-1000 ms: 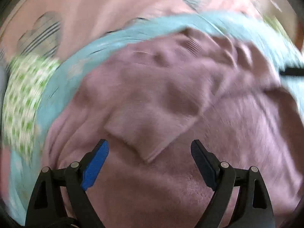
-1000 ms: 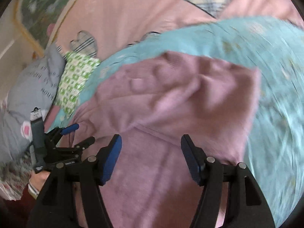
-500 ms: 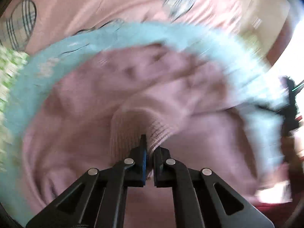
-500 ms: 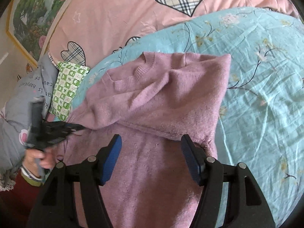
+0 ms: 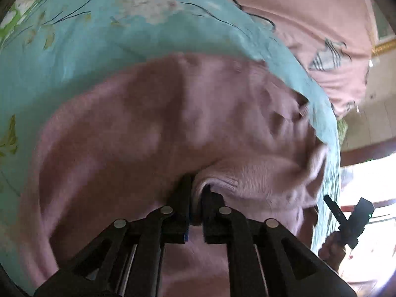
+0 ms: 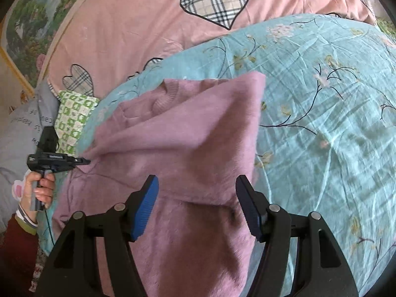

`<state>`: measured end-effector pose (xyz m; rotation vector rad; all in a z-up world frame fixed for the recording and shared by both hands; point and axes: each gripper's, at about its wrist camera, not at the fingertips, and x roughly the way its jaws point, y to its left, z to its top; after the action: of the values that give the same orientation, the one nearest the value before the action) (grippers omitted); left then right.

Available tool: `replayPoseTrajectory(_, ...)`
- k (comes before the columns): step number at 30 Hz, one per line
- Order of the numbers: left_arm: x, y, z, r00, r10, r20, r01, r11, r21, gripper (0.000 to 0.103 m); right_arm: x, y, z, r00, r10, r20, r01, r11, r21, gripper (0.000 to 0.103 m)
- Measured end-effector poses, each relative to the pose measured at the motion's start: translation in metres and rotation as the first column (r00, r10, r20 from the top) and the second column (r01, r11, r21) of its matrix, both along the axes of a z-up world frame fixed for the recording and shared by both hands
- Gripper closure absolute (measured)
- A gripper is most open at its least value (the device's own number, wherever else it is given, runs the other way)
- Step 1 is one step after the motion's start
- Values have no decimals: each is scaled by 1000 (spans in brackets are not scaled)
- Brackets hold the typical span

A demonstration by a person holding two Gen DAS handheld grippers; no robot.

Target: Fold small clothes

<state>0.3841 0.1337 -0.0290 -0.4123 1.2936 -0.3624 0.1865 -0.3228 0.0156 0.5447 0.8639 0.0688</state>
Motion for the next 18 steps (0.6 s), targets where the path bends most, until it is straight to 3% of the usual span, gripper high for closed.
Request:
replayPoseTrajectory(3,0,1,4,998,47,52,-47,999,3,84,8,-7,-1,1000,-28,-1,28,999,-27,37)
replayPoseTrajectory(5,3,3,10,995,62,77,-66,997,41,63,14,-13,-2,999,-53,0,52,998,-42,37)
replayPoseTrajectory(6,12,4,13,994,64,84,-71,995,75,59,18,-18,-5,997,-71,-4,71,997,-38,37)
replayPoseTrajectory(9,19,4,12,996,45,72,-50,997,66,56,25,-25,-10,995,-95,-7,95,995,-22,37)
replayPoseTrajectory(11,16,-4,10,998,30,51,-32,998,46,48,28,-25,-12,995,-102,-6,101,995,-26,37)
replayPoseTrajectory(13,9,-19,10,997,10,71,-14,998,53,46,29,-24,-13,995,-102,-2,102,994,-32,37)
replayPoseTrajectory(16,-6,-33,11,994,-24,110,15,996,89,48,28,-24,-14,994,-112,0,112,993,-36,37)
replayPoseTrajectory(18,-13,-40,13,988,-43,146,19,987,159,76,30,-30,-19,992,-127,-14,127,991,-36,37)
